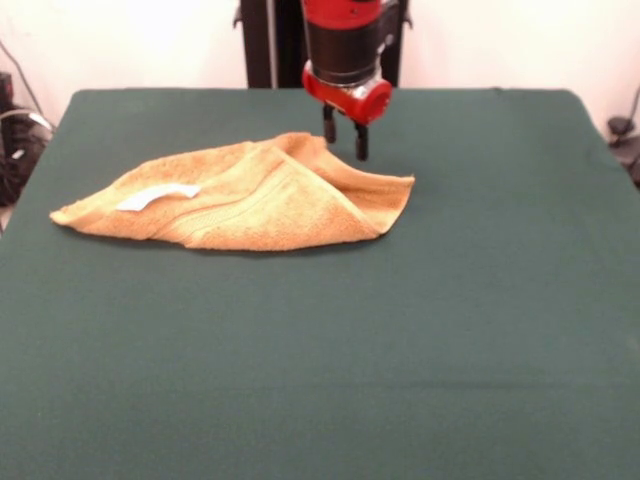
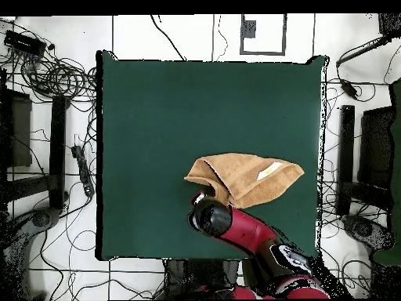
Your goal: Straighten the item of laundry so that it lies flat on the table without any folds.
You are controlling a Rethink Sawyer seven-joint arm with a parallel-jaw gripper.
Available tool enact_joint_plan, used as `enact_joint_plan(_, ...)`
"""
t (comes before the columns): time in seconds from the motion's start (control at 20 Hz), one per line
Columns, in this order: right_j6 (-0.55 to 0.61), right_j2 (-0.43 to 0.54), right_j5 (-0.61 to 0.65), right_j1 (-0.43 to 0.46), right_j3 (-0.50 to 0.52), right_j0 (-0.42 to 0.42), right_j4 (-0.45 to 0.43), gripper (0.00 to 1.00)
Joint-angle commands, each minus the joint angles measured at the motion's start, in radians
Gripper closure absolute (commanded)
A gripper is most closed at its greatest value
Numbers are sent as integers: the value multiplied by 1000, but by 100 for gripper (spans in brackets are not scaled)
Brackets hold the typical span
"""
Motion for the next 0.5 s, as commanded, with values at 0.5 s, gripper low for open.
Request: enact_joint_plan(0.5,161,-51,283,-134,3,89,48,0)
